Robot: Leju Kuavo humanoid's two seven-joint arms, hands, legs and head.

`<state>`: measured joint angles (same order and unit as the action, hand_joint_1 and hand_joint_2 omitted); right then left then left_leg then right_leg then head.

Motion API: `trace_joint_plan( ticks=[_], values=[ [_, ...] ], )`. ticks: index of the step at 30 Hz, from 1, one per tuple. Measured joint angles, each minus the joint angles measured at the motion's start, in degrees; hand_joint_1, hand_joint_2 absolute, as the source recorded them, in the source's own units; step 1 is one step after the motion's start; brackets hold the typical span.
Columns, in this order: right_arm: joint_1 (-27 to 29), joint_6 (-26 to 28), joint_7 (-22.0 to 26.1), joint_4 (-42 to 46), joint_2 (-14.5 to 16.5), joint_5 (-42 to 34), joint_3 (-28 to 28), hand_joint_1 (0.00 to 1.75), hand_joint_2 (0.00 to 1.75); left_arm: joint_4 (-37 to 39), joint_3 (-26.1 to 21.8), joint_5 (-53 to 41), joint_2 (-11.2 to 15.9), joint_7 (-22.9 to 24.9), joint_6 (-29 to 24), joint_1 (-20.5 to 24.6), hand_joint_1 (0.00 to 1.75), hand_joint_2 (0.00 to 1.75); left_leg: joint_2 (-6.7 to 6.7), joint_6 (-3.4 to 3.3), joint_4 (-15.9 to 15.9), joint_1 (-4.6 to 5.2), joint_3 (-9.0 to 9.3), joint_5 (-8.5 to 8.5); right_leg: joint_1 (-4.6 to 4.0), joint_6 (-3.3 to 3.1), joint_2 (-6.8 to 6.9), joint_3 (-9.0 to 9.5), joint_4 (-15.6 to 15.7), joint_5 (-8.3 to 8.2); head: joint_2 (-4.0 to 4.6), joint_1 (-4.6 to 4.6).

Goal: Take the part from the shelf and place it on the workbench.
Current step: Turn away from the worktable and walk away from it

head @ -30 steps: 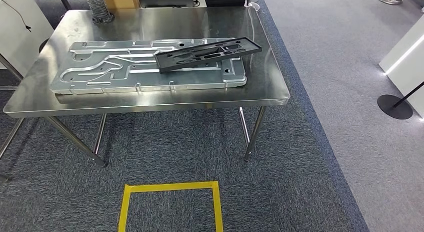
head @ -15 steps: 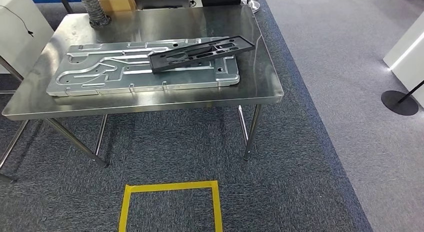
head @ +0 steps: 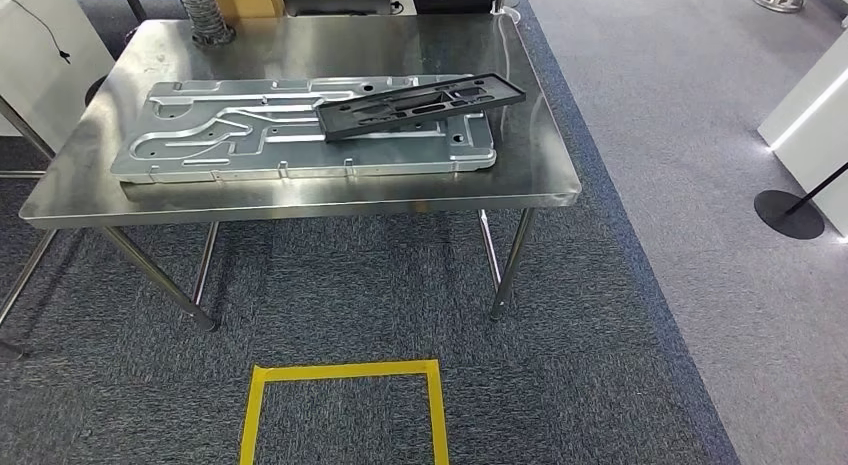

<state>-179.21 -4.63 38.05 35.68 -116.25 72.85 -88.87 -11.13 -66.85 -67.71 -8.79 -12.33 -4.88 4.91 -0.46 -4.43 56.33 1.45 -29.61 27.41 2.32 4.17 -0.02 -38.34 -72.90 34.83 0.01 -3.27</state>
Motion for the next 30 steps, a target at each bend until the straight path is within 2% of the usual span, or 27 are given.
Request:
trace_joint_plan(
  ticks=[1, 2, 4, 5, 6, 7, 8, 10, 11, 12, 14, 15, 16, 17, 18, 20, 21, 25, 27, 29, 30],
  values=[
    [0.35, -2.66, 0.02, 2.98, -0.10, -1.10, -0.04, 0.00, 1.75, 0.00, -0.08, 0.04, -0.06, 0.00, 0.01, -0.07, 0.00, 0.00, 0.00, 0.02, 0.16, 0.04, -0.09, 0.01, 0.02, 0.05, 0.01, 0.31, 0.18, -0.60, 0.00, 0.00],
    [0.75, -5.00, 0.02, 5.95, -0.13, -2.40, -0.08, 0.00, 1.75, 0.00, -0.16, 0.07, -0.12, 0.00, 0.01, -0.10, 0.00, 0.00, 0.01, 0.08, 0.37, 0.06, -0.15, 0.06, 0.03, 0.06, 0.02, 1.72, 2.54, -2.08, 0.00, -0.01],
    [2.36, -7.34, -0.79, 11.54, 0.19, -7.04, -0.09, 0.00, 1.75, 0.00, -0.32, 0.13, -0.24, -0.01, 0.02, -0.06, 0.00, 0.00, 0.01, 0.37, 0.98, 0.21, -0.25, 0.29, -0.04, 0.02, 0.08, 6.00, 10.29, -5.16, 0.00, 0.00],
    [6.11, -6.19, -2.75, 13.71, 1.43, -11.72, -0.07, 0.00, 1.75, 0.00, -0.38, 0.19, -0.26, -0.04, 0.01, 0.03, 0.00, 0.00, 0.03, 0.53, 1.36, 0.45, -0.43, 0.47, -0.01, -0.18, 0.03, 7.41, 13.06, -5.97, 0.01, 0.06],
    [13.08, -3.13, -6.34, 14.98, 3.98, -18.30, -0.04, 0.00, 1.75, 0.00, -0.44, 0.26, -0.26, -0.14, -0.01, 0.07, 0.00, 0.00, -0.01, 0.73, 1.64, 0.94, -0.64, 0.60, 0.24, -0.45, -0.08, 7.89, 14.25, -6.12, 0.01, 0.10],
    [22.92, 2.73, -11.46, 15.36, 7.90, -27.66, 0.17, 0.00, 1.75, 0.00, -0.54, 0.35, -0.24, -0.28, -0.02, 0.06, 0.00, 0.00, -0.30, 0.96, 1.81, 1.50, -0.86, 0.68, 0.54, -0.82, -0.52, 7.45, 14.07, -5.94, 0.01, 0.12],
    [35.06, 10.29, -16.81, 15.40, 12.23, -39.25, 0.74, 0.00, 1.75, 0.00, -0.67, 0.45, -0.18, -0.44, -0.04, 0.09, 0.00, 0.00, -0.92, 1.23, 1.84, 1.93, -1.01, 0.71, 0.99, -1.29, -1.26, 6.87, 13.65, -6.11, 0.01, 0.11],
    [57.16, 26.30, -23.76, 17.94, 19.30, -65.65, 3.16, 0.00, 1.75, -0.04, -0.99, 0.58, -0.04, -0.60, -0.07, 0.55, 0.00, 0.00, -1.66, 2.04, 2.78, 1.74, -1.29, 1.36, 1.15, -2.11, -2.70, 6.20, 13.91, -6.87, 0.01, 0.00],
    [66.51, 31.67, -25.60, 21.36, 21.32, -77.39, 4.59, 0.00, 1.75, -0.06, -1.13, 0.62, -0.02, -0.58, -0.07, 1.01, 0.00, 0.00, -1.43, 2.46, 4.55, 1.32, -2.10, 2.45, 0.92, -2.52, -3.24, 6.13, 14.35, -7.41, 0.01, -0.01],
    [74.60, 34.85, -27.56, 25.52, 22.79, -87.25, 5.82, 0.00, 1.75, -0.07, -1.23, 0.62, -0.04, -0.55, -0.07, 1.44, 0.00, 0.00, -0.80, 2.84, 7.46, 0.84, -3.46, 4.04, 0.59, -2.80, -3.44, 6.07, 14.68, -7.85, 0.02, -0.01],
    [88.18, 36.49, -31.31, 33.53, 24.41, -97.98, 7.27, 0.00, 1.75, -0.06, -1.33, 0.60, -0.28, -0.49, -0.01, 1.72, 0.00, 0.00, -0.01, 3.39, 14.72, 0.31, -7.12, 7.35, 0.14, -3.08, -3.66, 5.75, 14.76, -8.33, 0.01, 0.02],
    [93.50, 36.78, -32.08, 36.61, 24.84, -98.83, 7.88, 0.00, 1.75, -0.05, -1.36, 0.58, -0.42, -0.50, 0.02, 1.60, 0.00, 0.00, 0.11, 3.58, 17.16, 0.08, -8.39, 8.04, 0.04, -3.04, -3.58, 5.57, 14.72, -8.44, 0.00, 0.03],
    [97.58, 37.23, -31.95, 39.07, 25.22, -97.03, 8.49, 0.00, 1.75, -0.05, -1.38, 0.56, -0.54, -0.55, 0.05, 1.46, 0.00, 0.00, 0.15, 3.70, 18.06, -0.12, -8.91, 7.92, 0.03, -2.97, -3.46, 5.43, 14.67, -8.53, 0.00, 0.03],
    [101.12, 38.02, -31.58, 41.27, 25.46, -91.91, 9.28, 0.00, 1.75, -0.04, -1.39, 0.51, -0.62, -0.68, 0.08, 1.33, 0.00, 0.00, 0.17, 3.75, 16.54, -0.32, -8.26, 6.64, 0.04, -2.79, -3.15, 5.33, 14.62, -8.57, 0.00, 0.03],
    [103.98, 38.92, -31.30, 43.28, 25.55, -85.61, 10.05, 0.00, 1.75, -0.04, -1.40, 0.43, -0.67, -0.88, 0.10, 1.26, 0.00, 0.00, 0.11, 3.71, 13.26, -0.53, -6.68, 4.75, 0.05, -2.60, -2.72, 5.30, 14.56, -8.59, 0.00, 0.03],
    [108.59, 40.72, -31.18, 47.25, 25.51, -73.80, 11.16, 0.00, 1.75, -0.04, -1.40, 0.19, -0.67, -1.35, 0.17, 1.25, 0.00, 0.00, -0.04, 3.26, 5.74, -0.76, -3.06, 1.54, -0.15, -2.04, -1.59, 5.26, 14.46, -8.50, 0.01, 0.03],
    [110.18, 41.27, -31.21, 49.12, 25.52, -70.96, 11.49, 0.00, 1.75, -0.04, -1.40, 0.09, -0.67, -1.53, 0.20, 1.23, 0.00, 0.00, 0.00, 2.91, 3.66, -0.77, -2.13, 0.81, -0.25, -1.68, -1.11, 5.23, 14.46, -8.49, 0.01, 0.03],
    [113.97, 41.81, -31.42, 54.68, 25.68, -69.93, 13.22, 0.00, 1.75, -0.04, -1.42, 0.10, -0.71, -1.67, 0.16, 0.87, 0.00, 0.00, 0.69, 1.33, 2.04, -0.84, -2.17, -0.35, -0.14, -0.24, -0.17, 5.10, 14.63, -8.60, 0.01, 0.04],
    [114.73, 41.68, -31.12, 55.66, 25.71, -71.12, 14.25, 0.00, 1.75, -0.04, -1.46, 0.29, -0.76, -1.47, 0.07, 0.79, 0.00, 0.00, 0.72, 0.85, 1.43, -1.06, -2.15, -0.91, -0.14, 0.03, -0.09, 3.39, 11.11, -6.30, 0.01, 0.04],
    [115.58, 41.57, -30.30, 55.67, 25.81, -72.82, 15.11, 0.00, 1.75, -0.04, -1.56, 0.43, -0.84, -1.12, 0.00, 0.70, 0.00, 0.00, 0.71, 0.65, 1.37, -0.95, -2.28, -0.97, -0.33, 0.21, -0.08, -0.13, 3.84, -2.64, 0.01, 0.04],
    [116.22, 41.58, -29.77, 55.31, 25.95, -73.81, 15.49, 0.00, 1.75, -0.04, -1.62, 0.45, -0.89, -0.91, -0.02, 0.63, 0.00, 0.00, 0.71, 0.59, 1.39, -0.87, -2.32, -0.94, -0.41, 0.27, -0.08, -1.64, 0.75, -1.62, 0.00, 0.04]
  ],
)
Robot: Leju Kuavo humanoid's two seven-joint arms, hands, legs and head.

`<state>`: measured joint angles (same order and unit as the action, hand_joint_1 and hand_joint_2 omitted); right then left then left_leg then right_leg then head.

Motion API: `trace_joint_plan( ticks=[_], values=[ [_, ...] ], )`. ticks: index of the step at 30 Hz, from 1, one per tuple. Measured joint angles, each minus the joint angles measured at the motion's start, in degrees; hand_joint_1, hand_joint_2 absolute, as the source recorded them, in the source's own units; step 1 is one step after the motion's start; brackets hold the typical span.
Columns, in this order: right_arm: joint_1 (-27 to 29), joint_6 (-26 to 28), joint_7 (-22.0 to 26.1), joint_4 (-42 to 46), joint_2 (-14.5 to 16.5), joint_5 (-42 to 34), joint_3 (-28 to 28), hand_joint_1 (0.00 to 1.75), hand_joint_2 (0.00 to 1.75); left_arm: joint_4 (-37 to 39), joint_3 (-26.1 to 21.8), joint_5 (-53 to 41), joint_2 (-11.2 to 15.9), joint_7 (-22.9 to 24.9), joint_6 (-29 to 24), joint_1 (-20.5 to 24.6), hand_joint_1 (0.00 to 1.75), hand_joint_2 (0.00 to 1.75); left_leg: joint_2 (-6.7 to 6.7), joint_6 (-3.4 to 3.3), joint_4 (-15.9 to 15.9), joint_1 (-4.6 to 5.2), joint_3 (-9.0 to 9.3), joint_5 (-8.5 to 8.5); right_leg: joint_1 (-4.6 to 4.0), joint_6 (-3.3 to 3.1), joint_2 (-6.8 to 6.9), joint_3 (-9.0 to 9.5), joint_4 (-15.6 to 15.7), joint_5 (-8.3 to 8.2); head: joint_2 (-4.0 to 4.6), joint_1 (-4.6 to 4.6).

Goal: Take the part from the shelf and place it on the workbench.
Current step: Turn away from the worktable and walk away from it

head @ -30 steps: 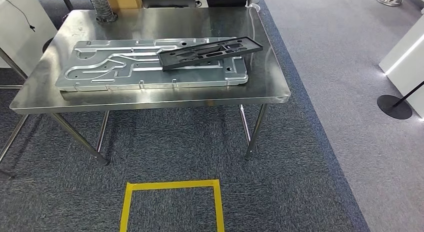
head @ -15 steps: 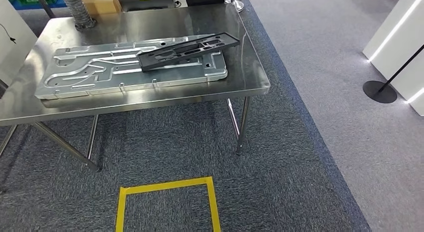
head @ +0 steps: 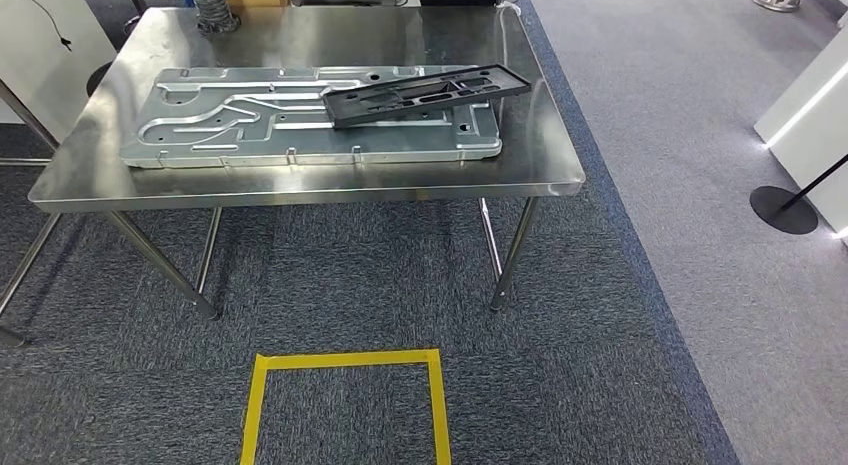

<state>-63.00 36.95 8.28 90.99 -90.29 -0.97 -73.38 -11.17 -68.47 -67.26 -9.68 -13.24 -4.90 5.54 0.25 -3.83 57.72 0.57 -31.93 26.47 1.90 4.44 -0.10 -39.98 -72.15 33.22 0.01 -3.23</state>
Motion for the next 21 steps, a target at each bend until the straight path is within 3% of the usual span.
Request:
trace_joint_plan(
  ticks=[1, 2, 4, 6, 8, 11, 12, 14, 15, 16, 17, 18, 19, 21],
  values=[
    [0.90, 0.04, 0.61, -0.78, 0.24, -1.20, 0.48, 0.00, 1.75, 0.00, -0.06, 0.01, -0.04, 0.13, -0.02, -0.08, 0.00, 0.00, 0.00, -0.06, 0.02, 0.10, 0.01, 0.04, -0.07, -0.03, 0.00, -0.73, -1.39, -0.03, 0.00, 0.00],
    [2.27, 0.10, 1.40, -2.14, 0.57, -2.70, 1.35, 0.00, 1.75, 0.00, -0.10, 0.01, -0.07, 0.22, -0.05, -0.14, 0.00, 0.00, 0.04, -0.13, 0.03, 0.19, 0.08, 0.08, -0.15, -0.19, 0.00, -0.35, -0.53, -1.16, -0.01, 0.00],
    [7.05, 0.29, 3.88, -6.34, 1.39, -6.30, 4.86, 0.00, 1.75, 0.01, -0.13, 0.01, -0.20, 0.14, -0.11, -0.17, 0.00, 0.00, 0.23, -0.21, 0.03, 0.35, 0.34, 0.18, -0.61, -1.02, 0.03, 3.22, 6.82, -5.17, 0.01, 0.00],
    [15.36, 0.05, 7.43, -11.53, 2.70, -7.72, 11.75, 0.00, 1.75, 0.02, -0.15, 0.01, -0.40, -0.06, -0.16, -0.15, 0.00, 0.00, 0.49, -0.08, 0.07, 0.52, 0.28, 0.31, -1.23, -2.00, 0.41, 6.49, 13.41, -7.49, 0.01, 0.00],
    [25.80, -3.15, 9.95, -16.04, 5.28, -2.58, 22.92, 0.00, 1.75, 0.02, -0.18, -0.01, -0.51, -0.16, -0.18, -0.20, 0.00, 0.00, 0.64, 0.32, 0.03, 0.52, 0.02, 0.39, -1.61, -2.55, 0.78, 7.18, 15.00, -7.62, 0.00, 0.00],
    [39.54, -15.72, 10.26, -18.47, 11.98, 14.79, 46.48, 0.00, 1.75, 0.02, -0.21, -0.05, -0.53, -0.20, -0.19, -0.16, 0.00, 0.00, 0.62, 1.34, 0.86, 0.72, -0.18, 1.28, -1.06, -3.18, 0.91, 7.59, 16.15, -8.08, 0.01, -0.01],
    [42.70, -19.41, 10.20, -18.47, 14.56, 19.36, 54.59, 0.00, 1.75, 0.02, -0.22, -0.06, -0.53, -0.22, -0.19, -0.10, 0.00, 0.00, 0.59, 1.76, 2.77, 0.75, -1.05, 2.55, -0.75, -3.33, 1.02, 7.75, 16.57, -8.24, 0.01, -0.01],
    [46.81, -23.33, 10.14, -18.42, 18.93, 23.82, 67.56, 0.00, 1.75, 0.02, -0.22, -0.08, -0.53, -0.26, -0.19, -0.11, 0.00, 0.00, 0.45, 2.52, 9.49, 0.33, -4.52, 6.14, -0.50, -3.42, 1.38, 7.79, 16.74, -8.24, 0.01, -0.01],
    [48.21, -24.22, 10.11, -18.42, 20.64, 24.68, 72.29, 0.00, 1.75, 0.02, -0.23, -0.08, -0.53, -0.26, -0.19, -0.24, 0.00, 0.00, 0.34, 2.83, 12.94, 0.03, -6.33, 7.44, -0.45, -3.40, 1.56, 7.80, 16.71, -8.17, 0.01, -0.01],
    [49.29, -24.82, 10.07, -18.43, 22.11, 25.26, 75.83, 0.00, 1.75, 0.02, -0.24, -0.09, -0.53, -0.26, -0.19, -0.44, 0.00, 0.00, 0.23, 3.09, 14.96, -0.27, -7.46, 7.71, -0.41, -3.33, 1.68, 7.85, 16.66, -8.07, 0.01, -0.01],
    [50.24, -25.27, 10.05, -18.43, 23.37, 25.74, 78.56, 0.00, 1.75, 0.02, -0.26, -0.09, -0.53, -0.25, -0.19, -0.62, 0.00, 0.00, 0.14, 3.31, 14.86, -0.51, -7.57, 6.77, -0.32, -3.19, 1.75, 7.91, 16.55, -7.92, 0.01, -0.01],
    [51.00, -25.90, 10.02, -18.43, 24.57, 26.50, 80.87, 0.00, 1.75, 0.02, -0.27, -0.10, -0.53, -0.26, -0.20, -0.75, 0.00, 0.00, 0.10, 3.46, 12.65, -0.69, -6.65, 4.88, -0.20, -3.00, 1.74, 8.00, 16.39, -7.74, 0.00, -0.01],
    [51.53, -26.55, 10.01, -18.50, 25.71, 27.57, 82.86, 0.00, 1.75, 0.02, -0.28, -0.12, -0.53, -0.29, -0.21, -0.78, 0.00, 0.00, 0.12, 3.54, 8.92, -0.83, -4.99, 2.57, -0.05, -2.76, 1.70, 8.07, 16.17, -7.51, 0.01, -0.01],
    [51.72, -27.34, 10.87, -19.60, 28.68, 30.95, 87.03, 0.00, 1.75, 0.02, -0.30, -0.23, -0.53, -0.40, -0.31, -0.74, 0.00, 0.00, 0.22, 3.25, 2.47, -0.87, -2.00, -0.07, -0.06, -2.15, 1.46, 8.03, 15.68, -7.09, 0.00, -0.01]
  ],
)
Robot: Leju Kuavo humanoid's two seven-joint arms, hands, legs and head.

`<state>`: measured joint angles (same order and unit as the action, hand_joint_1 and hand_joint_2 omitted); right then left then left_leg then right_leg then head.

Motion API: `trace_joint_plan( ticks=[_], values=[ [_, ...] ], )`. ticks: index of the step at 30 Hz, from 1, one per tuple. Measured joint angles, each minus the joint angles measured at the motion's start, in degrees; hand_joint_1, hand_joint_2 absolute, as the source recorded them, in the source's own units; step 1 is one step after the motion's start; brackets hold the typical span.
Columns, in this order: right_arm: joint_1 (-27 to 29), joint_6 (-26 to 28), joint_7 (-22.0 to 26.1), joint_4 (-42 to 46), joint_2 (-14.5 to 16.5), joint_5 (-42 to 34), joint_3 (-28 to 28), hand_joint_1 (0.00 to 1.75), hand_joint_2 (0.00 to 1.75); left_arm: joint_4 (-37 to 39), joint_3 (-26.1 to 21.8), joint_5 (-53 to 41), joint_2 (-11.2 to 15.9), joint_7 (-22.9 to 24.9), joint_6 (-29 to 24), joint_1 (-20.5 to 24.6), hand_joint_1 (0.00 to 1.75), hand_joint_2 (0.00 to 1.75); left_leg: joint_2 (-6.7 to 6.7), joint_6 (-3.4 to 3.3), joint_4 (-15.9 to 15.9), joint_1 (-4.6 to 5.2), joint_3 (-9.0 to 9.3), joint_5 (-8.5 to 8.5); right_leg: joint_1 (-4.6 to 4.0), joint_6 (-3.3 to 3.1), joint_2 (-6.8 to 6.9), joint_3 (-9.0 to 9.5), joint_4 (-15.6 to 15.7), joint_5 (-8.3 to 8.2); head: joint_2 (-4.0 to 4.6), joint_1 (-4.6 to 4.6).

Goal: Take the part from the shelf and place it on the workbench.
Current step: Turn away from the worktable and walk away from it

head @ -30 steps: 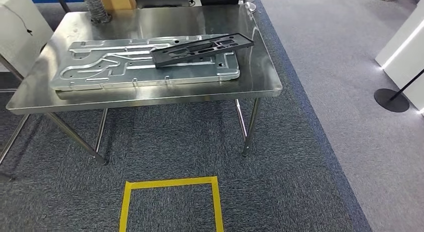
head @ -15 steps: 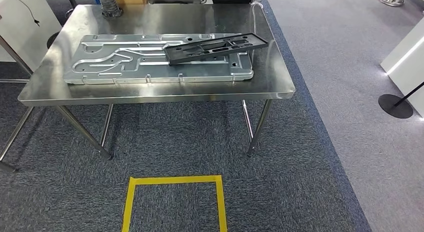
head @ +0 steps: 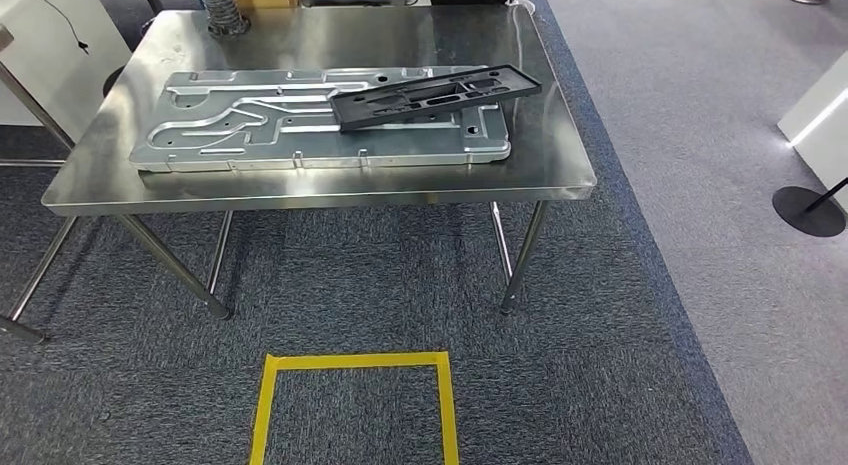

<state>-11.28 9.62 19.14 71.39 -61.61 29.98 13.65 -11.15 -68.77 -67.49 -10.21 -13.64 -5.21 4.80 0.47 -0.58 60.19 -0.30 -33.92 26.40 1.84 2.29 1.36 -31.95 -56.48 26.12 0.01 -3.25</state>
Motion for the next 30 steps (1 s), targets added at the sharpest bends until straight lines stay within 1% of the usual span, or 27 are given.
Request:
trace_joint_plan(
  ticks=[1, 2, 4, 5, 6, 7, 8, 9, 10, 11, 12, 13, 14, 15, 16, 18, 20, 21, 22, 24, 25, 26, 27, 28, 29, 30],
  values=[
    [-0.41, 0.60, 1.18, -1.62, 1.93, 2.21, 2.01, 0.00, 1.75, 0.00, -0.01, -0.10, 0.00, -0.05, -0.08, 0.04, 0.00, 0.00, 0.01, -0.33, -1.51, 0.03, 0.71, -0.28, -0.07, 0.33, -0.15, -0.02, -0.08, 0.07, 0.00, 0.00],
    [-1.00, 1.94, 2.70, -4.18, 4.12, 4.55, 3.86, 0.00, 1.75, 0.00, -0.01, -0.22, 0.00, -0.09, -0.16, 0.09, 0.00, 0.00, -0.01, -0.76, -1.86, 0.09, 0.91, -0.05, -0.16, 0.68, -0.29, 0.02, 0.03, 0.03, 0.00, 0.01],
    [-2.16, 6.01, 5.65, -11.21, 8.58, 8.45, 6.70, 0.00, 1.75, 0.00, -0.01, -0.48, 0.00, -0.07, -0.32, 0.26, 0.00, 0.00, -0.11, -1.61, -2.23, 0.00, 1.16, -0.25, -0.09, 1.35, -0.43, 0.35, 0.42, -0.06, 0.01, 0.01],
    [-2.56, 8.25, 6.64, -15.14, 10.58, 9.56, 7.76, 0.00, 1.75, 0.00, -0.01, -0.63, -0.01, -0.01, -0.42, 0.35, 0.00, 0.00, -0.15, -1.99, -2.50, -0.08, 1.34, -0.39, -0.03, 1.59, -0.48, 0.21, -0.09, 0.38, 0.01, 0.02],
    [-2.82, 10.32, 7.35, -19.09, 12.45, 10.16, 8.67, 0.00, 1.75, 0.00, -0.01, -0.78, -0.01, 0.07, -0.51, 0.44, 0.00, 0.00, -0.19, -2.32, -2.77, -0.14, 1.51, -0.53, 0.00, 1.76, -0.55, -0.48, -1.68, 1.38, 0.00, 0.02],
    [-2.94, 12.07, 7.83, -22.96, 14.22, 10.41, 9.47, 0.00, 1.75, 0.00, -0.01, -0.91, -0.01, 0.13, -0.63, 0.50, 0.00, 0.00, -0.23, -2.58, -2.92, -0.11, 1.61, -0.59, 0.03, 1.86, -0.63, -1.81, -4.48, 2.88, 0.00, 0.03],
    [-2.89, 13.48, 8.07, -26.60, 15.96, 10.42, 10.18, 0.00, 1.75, 0.00, -0.01, -1.00, 0.01, 0.17, -0.74, 0.51, 0.00, 0.00, -0.25, -2.78, -2.96, 0.01, 1.63, -0.56, 0.02, 1.91, -0.71, -3.76, -8.30, 4.67, 0.00, 0.03],
    [-2.56, 14.54, 8.17, -30.01, 17.76, 10.27, 10.83, 0.00, 1.75, 0.00, -0.01, -1.04, 0.03, 0.19, -0.82, 0.49, 0.00, 0.00, -0.26, -2.94, -2.95, 0.14, 1.64, -0.52, 0.00, 1.96, -0.78, -5.76, -12.10, 6.12, 0.00, 0.02],
    [-2.00, 15.30, 8.09, -33.01, 19.45, 10.06, 11.42, 0.00, 1.75, 0.00, -0.01, -1.05, 0.05, 0.20, -0.87, 0.43, 0.00, 0.00, -0.23, -3.05, -2.94, 0.31, 1.67, -0.45, 0.01, 1.95, -0.81, -7.26, -14.74, 6.74, 0.01, 0.03],
    [-1.36, 15.97, 7.82, -35.81, 21.06, 9.81, 12.03, 0.00, 1.75, 0.00, -0.01, -1.06, 0.09, 0.20, -0.89, 0.38, 0.00, 0.00, -0.20, -3.12, -2.92, 0.47, 1.72, -0.38, 0.02, 1.86, -0.82, -7.83, -15.43, 6.30, 0.01, 0.03],
    [-0.69, 16.61, 7.37, -38.23, 22.57, 9.52, 12.64, 0.00, 1.75, 0.00, -0.01, -1.07, 0.13, 0.18, -0.86, 0.34, 0.00, 0.00, -0.15, -3.14, -2.90, 0.60, 1.83, -0.29, 0.01, 1.66, -0.82, -7.18, -13.66, 4.80, 0.01, 0.03],
    [-0.02, 17.31, 6.78, -40.37, 23.86, 9.19, 13.33, 0.00, 1.75, 0.00, -0.01, -1.08, 0.15, 0.16, -0.83, 0.33, 0.00, 0.00, -0.12, -3.09, -2.87, 0.73, 1.97, -0.17, -0.04, 1.38, -0.80, -5.58, -10.12, 2.74, 0.01, 0.04],
    [0.60, 18.10, 6.14, -42.32, 25.14, 8.82, 14.13, 0.00, 1.75, 0.00, -0.01, -1.10, 0.19, 0.15, -0.79, 0.34, 0.00, 0.00, -0.10, -2.98, -2.83, 0.84, 2.11, -0.02, -0.17, 1.01, -0.75, -3.73, -6.19, 1.12, 0.01, 0.03],
    [1.23, 18.94, 5.52, -44.09, 26.44, 8.43, 15.10, 0.00, 1.75, 0.00, -0.01, -1.13, 0.22, 0.14, -0.75, 0.34, 0.00, 0.00, -0.07, -2.78, -2.77, 0.94, 2.23, 0.16, -0.42, 0.62, -0.73, -2.22, -3.01, -0.01, 0.01, 0.03],
    [1.95, 19.67, 4.96, -45.70, 27.83, 8.11, 16.19, 0.00, 1.75, 0.00, -0.01, -1.15, 0.25, 0.14, -0.73, 0.33, 0.00, 0.00, -0.06, -2.50, -2.73, 0.97, 2.30, 0.31, -0.72, 0.24, -0.72, -1.31, -1.15, -0.45, 0.01, 0.03],
    [3.48, 20.67, 4.14, -48.46, 30.66, 7.42, 18.34, 0.00, 1.75, 0.00, -0.01, -1.21, 0.31, 0.15, -0.73, 0.27, 0.00, 0.00, -0.05, -1.85, -2.74, 0.90, 2.41, 0.53, -1.24, -0.41, -0.79, -1.03, -0.49, -0.38, 0.01, 0.03],
    [4.68, 21.15, 3.83, -50.38, 33.11, 6.58, 20.07, 0.00, 1.75, 0.00, -0.01, -1.39, 0.42, 0.21, -0.83, 0.21, 0.00, 0.00, -0.12, -1.04, -2.22, 0.78, 2.37, 1.17, -1.02, -1.06, -0.91, -0.87, -0.25, -0.44, 0.01, 0.03],
    [5.11, 21.44, 3.93, -51.15, 34.19, 6.01, 20.95, 0.00, 1.75, 0.00, 0.00, -1.60, 0.47, 0.26, -0.90, 0.22, 0.00, 0.00, -0.15, -0.64, -0.87, 0.74, 1.87, 2.17, -0.86, -1.43, -0.99, -0.75, -0.09, -0.47, 0.01, 0.02],
    [5.56, 21.73, 4.12, -51.88, 35.33, 5.24, 21.96, 0.00, 1.75, 0.00, 0.02, -1.85, 0.54, 0.31, -0.96, 0.25, 0.00, 0.00, -0.17, -0.29, 1.69, 0.68, 0.78, 3.77, -0.70, -1.72, -1.04, -0.63, 0.04, -0.48, 0.00, 0.01],
    [6.48, 22.14, 4.66, -53.19, 37.66, 3.40, 24.66, 0.00, 1.75, 0.00, 0.13, -2.48, 0.64, 0.36, -1.02, 0.27, 0.00, 0.00, -0.17, 0.13, 9.11, 0.55, -2.63, 7.46, -0.79, -2.11, -1.06, -0.50, 0.01, -0.33, 0.01, -0.01],
    [6.91, 22.18, 4.78, -53.80, 38.94, 2.53, 26.15, 0.00, 1.75, 0.00, 0.22, -2.78, 0.70, 0.36, -1.02, 0.22, 0.00, 0.00, -0.17, 0.24, 12.14, 0.51, -4.08, 8.48, -0.84, -2.20, -1.05, -0.46, -0.03, -0.26, 0.01, 0.00],
    [7.26, 22.19, 4.70, -54.35, 40.28, 1.84, 27.62, 0.00, 1.75, 0.00, 0.31, -3.03, 0.76, 0.32, -1.03, 0.16, 0.00, 0.00, -0.18, 0.28, 13.41, 0.50, -4.71, 8.41, -0.90, -2.28, -1.08, -0.40, -0.07, -0.20, 0.01, 0.01],
    [7.53, 22.18, 4.47, -54.88, 41.68, 1.33, 28.86, 0.00, 1.75, 0.00, 0.42, -3.20, 0.81, 0.26, -1.03, 0.12, 0.00, 0.00, -0.18, 0.22, 12.45, 0.49, -4.28, 7.25, -0.94, -2.32, -1.15, -0.32, -0.14, -0.14, 0.01, 0.01],
    [7.74, 22.18, 4.22, -55.32, 42.94, 1.01, 29.91, 0.00, 1.75, 0.00, 0.51, -3.34, 0.88, 0.19, -1.04, 0.14, 0.00, 0.00, -0.18, 0.04, 9.36, 0.51, -2.77, 5.25, -0.99, -2.31, -1.25, -0.21, -0.21, -0.06, 0.01, 0.01],
    [7.90, 22.19, 4.01, -55.70, 44.11, 0.83, 30.75, 0.00, 1.75, 0.00, 0.60, -3.40, 0.96, 0.14, -1.05, 0.20, 0.00, 0.00, -0.17, -0.26, 5.28, 0.56, -0.80, 3.22, -1.03, -2.27, -1.36, -0.12, -0.28, 0.01, 0.01, 0.01],
    [8.02, 22.19, 3.92, -56.01, 45.07, 0.76, 31.38, 0.00, 1.75, 0.00, 0.66, -3.44, 1.05, 0.10, -1.05, 0.30, 0.00, 0.00, -0.17, -0.57, 1.45, 0.67, 1.00, 1.80, -1.14, -2.12, -1.49, -0.08, -0.43, 0.13, 0.01, 0.00]
  ],
)
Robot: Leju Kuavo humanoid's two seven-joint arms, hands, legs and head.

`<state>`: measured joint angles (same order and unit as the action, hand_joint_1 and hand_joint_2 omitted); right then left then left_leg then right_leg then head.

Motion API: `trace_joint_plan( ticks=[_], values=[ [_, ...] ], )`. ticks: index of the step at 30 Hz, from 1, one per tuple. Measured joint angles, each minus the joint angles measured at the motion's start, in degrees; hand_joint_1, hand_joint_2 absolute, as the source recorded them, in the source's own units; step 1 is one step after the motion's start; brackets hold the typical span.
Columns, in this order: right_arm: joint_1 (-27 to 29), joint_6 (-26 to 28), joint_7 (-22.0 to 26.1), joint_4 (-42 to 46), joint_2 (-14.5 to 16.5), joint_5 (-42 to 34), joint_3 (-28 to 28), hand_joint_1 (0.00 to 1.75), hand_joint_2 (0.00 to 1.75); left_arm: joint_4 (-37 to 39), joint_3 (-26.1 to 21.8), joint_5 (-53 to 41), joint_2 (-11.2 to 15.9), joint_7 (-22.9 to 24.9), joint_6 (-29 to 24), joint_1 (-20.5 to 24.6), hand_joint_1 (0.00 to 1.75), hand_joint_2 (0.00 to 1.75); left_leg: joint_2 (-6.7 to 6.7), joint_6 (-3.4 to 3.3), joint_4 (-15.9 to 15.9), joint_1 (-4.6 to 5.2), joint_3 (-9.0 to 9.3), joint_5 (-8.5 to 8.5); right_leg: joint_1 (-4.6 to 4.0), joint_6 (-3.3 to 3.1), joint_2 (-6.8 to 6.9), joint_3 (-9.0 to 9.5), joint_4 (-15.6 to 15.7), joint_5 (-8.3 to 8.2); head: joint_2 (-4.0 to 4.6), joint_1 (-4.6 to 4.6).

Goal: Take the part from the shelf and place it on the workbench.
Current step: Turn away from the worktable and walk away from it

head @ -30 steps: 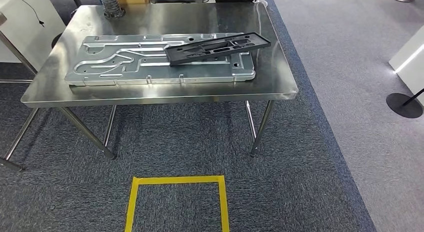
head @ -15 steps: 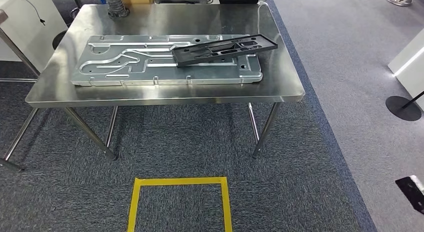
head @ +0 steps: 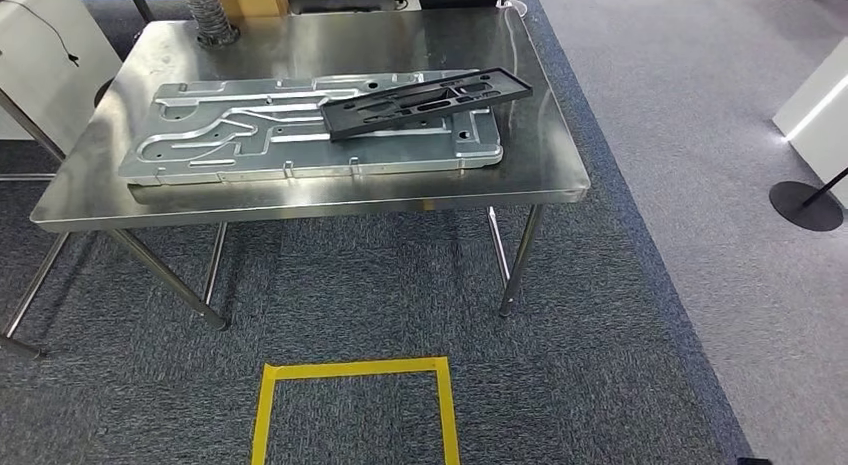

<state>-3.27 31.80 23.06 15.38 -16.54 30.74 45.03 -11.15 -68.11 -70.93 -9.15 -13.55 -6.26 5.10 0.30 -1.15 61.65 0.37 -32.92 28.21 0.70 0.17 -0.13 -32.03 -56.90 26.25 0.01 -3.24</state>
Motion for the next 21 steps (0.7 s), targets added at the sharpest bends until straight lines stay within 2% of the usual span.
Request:
trace_joint_plan(
  ticks=[1, 2, 5, 6, 7, 9, 10, 11, 12, 13, 15, 16, 17, 19, 21],
  values=[
    [0.10, 0.01, -0.02, -0.23, 0.69, -0.04, 0.53, 0.00, 1.75, 0.00, 0.04, -0.02, 0.08, -0.03, -0.01, 0.10, 0.00, 0.00, 0.00, -0.31, -2.66, 0.09, 1.24, -0.79, -0.10, 0.21, -0.10, -0.02, -0.11, 0.06, 0.00, 0.00],
    [0.16, 0.01, -0.03, -0.43, 1.23, -0.05, 0.97, 0.00, 1.75, 0.00, 0.06, -0.03, 0.14, -0.05, -0.01, 0.17, 0.00, 0.00, 0.00, -0.55, -3.90, 0.19, 1.74, -0.89, -0.17, 0.47, -0.16, -0.07, -0.19, 0.11, -0.01, -0.01],
    [0.25, -0.26, -1.04, -0.80, 2.28, -0.12, 2.04, 0.00, 1.75, 0.00, 0.10, -0.08, 0.18, -0.09, -0.02, 0.19, 0.00, 0.00, -0.06, -1.34, -4.57, 0.11, 2.06, -1.13, -0.12, 1.42, -0.20, -0.09, -0.44, 0.35, 0.00, 0.00],
    [0.24, -0.54, -1.86, -0.93, 2.78, -0.14, 2.35, 0.00, 1.75, 0.00, 0.10, -0.10, 0.19, -0.09, -0.03, 0.23, 0.00, 0.00, -0.11, -1.66, -4.82, -0.01, 2.21, -1.36, -0.05, 1.71, -0.18, -0.48, -1.47, 1.12, 0.00, 0.01],
    [0.22, -0.96, -2.92, -1.08, 3.48, -0.06, 2.67, 0.00, 1.75, 0.00, 0.11, -0.09, 0.20, -0.09, -0.04, 0.30, 0.00, 0.00, -0.17, -1.89, -5.05, -0.16, 2.34, -1.56, 0.03, 1.98, -0.15, -1.44, -3.70, 2.53, 0.01, 0.01],
    [0.14, -1.98, -5.24, -1.45, 5.47, 0.79, 3.10, 0.00, 1.75, 0.00, 0.11, 0.12, 0.23, -0.05, 0.01, 0.37, 0.00, 0.00, -0.24, -2.07, -5.10, -0.18, 2.28, -1.66, 0.17, 2.43, -0.11, -4.82, -11.06, 6.36, 0.00, 0.01],
    [0.12, -2.60, -6.53, -1.69, 6.75, 1.58, 3.20, 0.00, 1.75, 0.00, 0.10, 0.28, 0.24, -0.02, 0.11, 0.34, 0.00, 0.00, -0.27, -2.06, -5.07, -0.17, 2.25, -1.65, 0.23, 2.59, -0.10, -6.44, -14.48, 7.65, 0.01, 0.01],
    [0.12, -3.30, -7.81, -1.98, 8.09, 2.49, 3.21, 0.00, 1.75, 0.00, 0.10, 0.48, 0.25, 0.05, 0.25, 0.30, 0.00, 0.00, -0.28, -2.04, -5.04, -0.17, 2.25, -1.62, 0.29, 2.69, -0.09, -7.31, -16.31, 7.92, 0.00, 0.01],
    [0.11, -4.12, -9.05, -2.27, 9.42, 3.40, 3.17, 0.00, 1.75, 0.00, 0.09, 0.63, 0.26, 0.17, 0.42, 0.28, 0.00, 0.00, -0.28, -1.98, -4.99, -0.17, 2.29, -1.59, 0.38, 2.71, -0.07, -7.06, -15.82, 7.02, 0.00, 0.01],
    [0.08, -4.98, -10.25, -2.56, 10.76, 4.20, 3.11, 0.00, 1.75, 0.00, 0.09, 0.78, 0.26, 0.31, 0.60, 0.26, 0.00, 0.00, -0.27, -1.88, -4.92, -0.18, 2.35, -1.54, 0.47, 2.65, -0.03, -5.75, -13.17, 5.27, 0.00, 0.01],
    [-0.11, -6.69, -12.67, -3.01, 12.99, 5.52, 2.87, 0.00, 1.75, 0.00, 0.09, 0.84, 0.25, 0.66, 0.99, 0.28, 0.00, 0.00, -0.25, -1.48, -4.59, -0.08, 2.40, -1.34, 0.45, 2.26, 0.04, -1.81, -5.25, 1.71, 0.01, 0.01],
    [-0.24, -7.37, -13.82, -3.17, 13.91, 6.03, 2.69, 0.00, 1.75, 0.00, 0.09, 0.69, 0.25, 0.86, 1.16, 0.32, 0.00, 0.00, -0.24, -1.18, -4.42, 0.00, 2.35, -1.25, 0.34, 1.92, 0.03, -0.51, -2.48, 0.79, 0.00, 0.01],
    [-0.33, -7.98, -14.91, -3.34, 14.87, 6.48, 2.45, 0.00, 1.75, 0.00, 0.10, 0.48, 0.26, 1.13, 1.32, 0.35, 0.00, 0.00, -0.24, -0.85, -4.29, 0.05, 2.27, -1.21, 0.16, 1.57, 0.00, 0.09, -1.05, 0.47, 0.01, 0.00],
    [-0.40, -8.76, -16.38, -3.65, 16.60, 7.22, 1.97, 0.00, 1.75, 0.00, 0.11, 0.07, 0.27, 1.75, 1.49, 0.38, 0.00, 0.00, -0.24, -0.16, -4.27, 0.02, 2.18, -1.33, -0.02, 0.79, -0.09, -0.03, -0.73, 0.37, 0.00, 0.00],
    [-0.40, -9.22, -16.98, -3.91, 18.08, 7.73, 1.62, 0.00, 0.87, 0.00, 0.11, -0.14, 0.28, 2.23, 1.65, 0.37, 0.00, 0.00, -0.22, 0.54, -3.52, -0.12, 1.89, -0.44, 0.12, -0.04, 0.03, -0.18, -0.47, -0.05, 0.00, 0.00]
  ],
)
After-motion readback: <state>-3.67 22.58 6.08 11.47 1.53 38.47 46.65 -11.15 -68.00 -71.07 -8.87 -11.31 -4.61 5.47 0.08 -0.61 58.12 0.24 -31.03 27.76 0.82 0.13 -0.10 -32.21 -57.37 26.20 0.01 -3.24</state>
